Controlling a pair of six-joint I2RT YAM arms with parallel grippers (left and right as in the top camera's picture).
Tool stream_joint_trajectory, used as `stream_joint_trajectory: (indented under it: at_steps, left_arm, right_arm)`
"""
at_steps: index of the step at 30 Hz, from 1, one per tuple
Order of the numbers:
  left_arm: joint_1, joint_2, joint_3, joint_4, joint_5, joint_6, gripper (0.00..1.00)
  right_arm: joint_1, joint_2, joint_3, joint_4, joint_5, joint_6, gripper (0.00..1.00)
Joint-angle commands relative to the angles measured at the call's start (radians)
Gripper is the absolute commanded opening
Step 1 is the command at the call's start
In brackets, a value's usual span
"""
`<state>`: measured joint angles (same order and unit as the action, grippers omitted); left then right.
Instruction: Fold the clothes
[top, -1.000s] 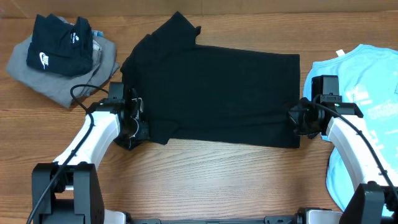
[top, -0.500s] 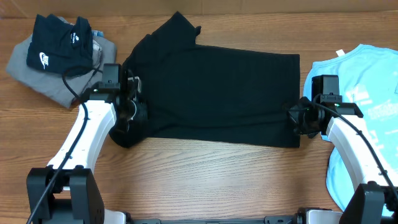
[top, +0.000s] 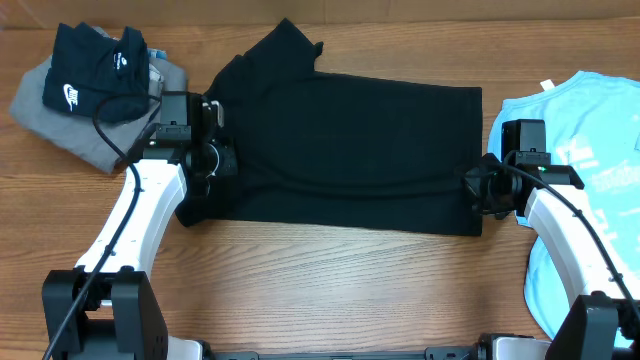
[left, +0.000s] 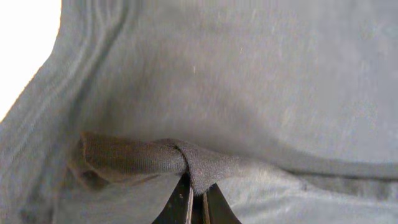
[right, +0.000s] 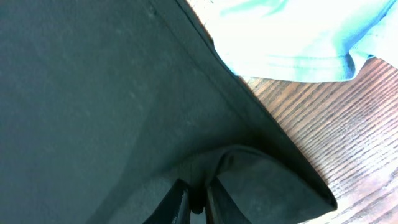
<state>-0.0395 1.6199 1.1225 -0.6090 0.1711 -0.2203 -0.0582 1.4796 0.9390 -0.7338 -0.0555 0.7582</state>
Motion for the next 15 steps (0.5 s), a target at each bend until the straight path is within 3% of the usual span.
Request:
stream_joint_trajectory:
  at_steps: [1,13,14,15]
  left_arm:
    - [0.002,0.001,0.02,0.032,0.005,-0.05,0.04]
    - [0.0,0.003,0.02,0.113,0.005,-0.11,0.09]
    - [0.0,0.003,0.02,0.114,0.005,-0.109,0.11]
    - [0.0,0.004,0.02,0.116,0.005,-0.109,0.17]
  right_arm:
    - [-0.003,0.003,0.017,0.004,0.003,0.001,0.11]
    - [-0.003,0.004,0.016,0.003,0.002,0.0,0.13]
    - [-0.003,0.004,0.016,0.004,0.002,0.0,0.18]
    - [-0.003,0.004,0.016,0.005,0.002,0.0,0.28]
